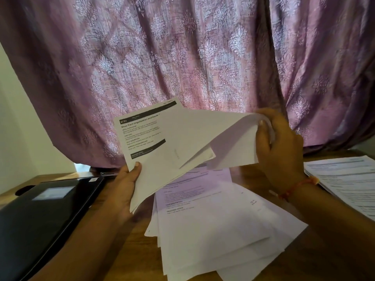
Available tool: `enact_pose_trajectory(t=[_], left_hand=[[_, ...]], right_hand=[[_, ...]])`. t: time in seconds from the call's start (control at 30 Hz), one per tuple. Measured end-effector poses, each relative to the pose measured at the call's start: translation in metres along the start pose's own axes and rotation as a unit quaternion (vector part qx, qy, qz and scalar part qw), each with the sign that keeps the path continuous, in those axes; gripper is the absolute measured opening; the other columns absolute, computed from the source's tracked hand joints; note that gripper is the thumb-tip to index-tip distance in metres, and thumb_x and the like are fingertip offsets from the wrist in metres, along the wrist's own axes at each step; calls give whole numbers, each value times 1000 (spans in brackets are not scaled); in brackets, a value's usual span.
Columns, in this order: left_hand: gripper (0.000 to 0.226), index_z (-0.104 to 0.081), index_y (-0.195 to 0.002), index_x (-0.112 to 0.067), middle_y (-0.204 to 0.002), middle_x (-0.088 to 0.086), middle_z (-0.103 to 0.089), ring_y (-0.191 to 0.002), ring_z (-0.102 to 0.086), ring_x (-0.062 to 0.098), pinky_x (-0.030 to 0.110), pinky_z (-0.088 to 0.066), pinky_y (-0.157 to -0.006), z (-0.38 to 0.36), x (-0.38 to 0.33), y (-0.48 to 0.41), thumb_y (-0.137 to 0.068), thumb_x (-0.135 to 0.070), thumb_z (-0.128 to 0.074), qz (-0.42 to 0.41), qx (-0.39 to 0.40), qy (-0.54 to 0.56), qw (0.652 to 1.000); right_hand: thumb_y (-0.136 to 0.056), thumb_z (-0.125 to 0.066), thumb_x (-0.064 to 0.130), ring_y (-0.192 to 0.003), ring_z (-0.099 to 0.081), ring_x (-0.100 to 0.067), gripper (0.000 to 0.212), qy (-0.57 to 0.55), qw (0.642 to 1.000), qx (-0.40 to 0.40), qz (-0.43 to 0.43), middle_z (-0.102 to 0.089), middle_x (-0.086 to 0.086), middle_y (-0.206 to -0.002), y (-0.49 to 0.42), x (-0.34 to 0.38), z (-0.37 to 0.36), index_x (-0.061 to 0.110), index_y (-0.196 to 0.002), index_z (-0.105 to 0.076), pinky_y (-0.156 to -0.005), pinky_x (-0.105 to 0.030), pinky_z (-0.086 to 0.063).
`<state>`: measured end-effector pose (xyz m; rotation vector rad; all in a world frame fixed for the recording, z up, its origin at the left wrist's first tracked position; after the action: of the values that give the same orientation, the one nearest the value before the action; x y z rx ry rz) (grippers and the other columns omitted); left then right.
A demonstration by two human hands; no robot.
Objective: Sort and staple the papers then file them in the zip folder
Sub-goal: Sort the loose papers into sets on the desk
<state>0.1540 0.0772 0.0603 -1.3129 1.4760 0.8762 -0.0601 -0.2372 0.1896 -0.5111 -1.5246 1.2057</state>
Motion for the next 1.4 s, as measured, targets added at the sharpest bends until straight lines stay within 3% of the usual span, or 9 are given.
enact_pose_trajectory(t=[0.07, 0.13, 0.27, 0.47, 0.63, 0.77, 1.03, 1.33, 1.4], left_hand=[[23, -62, -124, -32, -109, 13, -76, -99, -71, 40, 67, -52, -93, -1, 1, -1, -101, -34, -58, 2, 3, 16, 1000], [24, -62, -125, -33, -112, 14, -74, -103, -70, 42, 69, -50, -94, 1, 4, -3, -101, -34, -58, 8, 4, 19, 1000], [23, -63, -123, -38, -113, 14, -74, -107, -68, 44, 72, -50, -91, 8, 6, -6, -101, -39, -58, 11, -4, -14, 1000], [18, -63, -116, -40, -106, 11, -75, -98, -71, 40, 66, -56, -86, 18, 0, -6, -100, -46, -56, -7, -41, -102, 994], [20, -63, -118, -38, -107, 11, -75, -98, -70, 39, 61, -58, -86, 17, -3, -3, -101, -43, -56, -15, -44, -101, 994], [21, -60, -121, -32, -105, 10, -73, -90, -69, 33, 40, -57, -67, 10, -6, 1, -103, -38, -54, -30, -40, -107, 993], [20, -65, -120, -33, -112, 8, -74, -100, -70, 36, 57, -58, -84, 8, -2, 2, -100, -34, -61, -25, -49, -78, 995], [25, -61, -127, -25, -113, 9, -73, -92, -70, 29, 37, -57, -67, -12, 1, 13, -104, -31, -55, -26, -22, -79, 996], [24, -59, -126, -23, -111, 8, -72, -88, -69, 24, 31, -55, -60, -17, 0, 15, -105, -29, -53, -31, -15, -94, 995]], right_hand=[[-102, -48, 23, -80, -55, 15, 22, -34, 997, -3, -63, -56, 18, -94, -3, -13, -1, 24, -123, -54, -62, 3, -38], [-101, -50, 24, -82, -57, 3, 25, -50, 990, 0, -128, -57, 13, -100, 0, -32, -8, 21, -125, -55, -69, -9, -44], [-98, -52, 22, -80, -57, -7, 20, -86, 952, 53, -290, -61, 2, -98, 23, -80, -35, 16, -116, -59, -60, -23, -46], [-95, -55, 20, -97, -65, -28, 15, -169, 885, 94, -423, -71, -2, -99, 66, -114, -68, 22, -92, -69, -83, -51, -58], [-99, -53, 21, -99, -63, -29, 15, -155, 891, 114, -410, -69, -3, -107, 73, -105, -73, 18, -104, -66, -88, -53, -56], [-102, -48, 22, -102, -61, -28, 19, -160, 899, 136, -383, -66, -6, -111, 75, -92, -76, 16, -111, -63, -95, -52, -52], [-104, -42, 19, -93, -63, -16, 20, -225, 891, 170, -356, -67, 0, -108, 81, -66, -84, 23, -108, -61, -80, -25, -56], [-105, -42, 18, -103, -69, -20, 28, -287, 853, 245, -361, -73, 2, -112, 99, -54, -109, 22, -124, -63, -94, -42, -55], [-105, -42, 18, -102, -69, -15, 27, -291, 845, 262, -363, -73, 5, -110, 103, -53, -113, 23, -119, -65, -92, -36, -56]])
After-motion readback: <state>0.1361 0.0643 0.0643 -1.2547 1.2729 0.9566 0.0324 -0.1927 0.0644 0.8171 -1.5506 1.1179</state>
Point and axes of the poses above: each hand's wrist, its own y-axis away from the middle knuckle, its own z-axis out of the back of the hand, x = y × z, the point moved 10 cm from there along -y, towards the middle knuckle
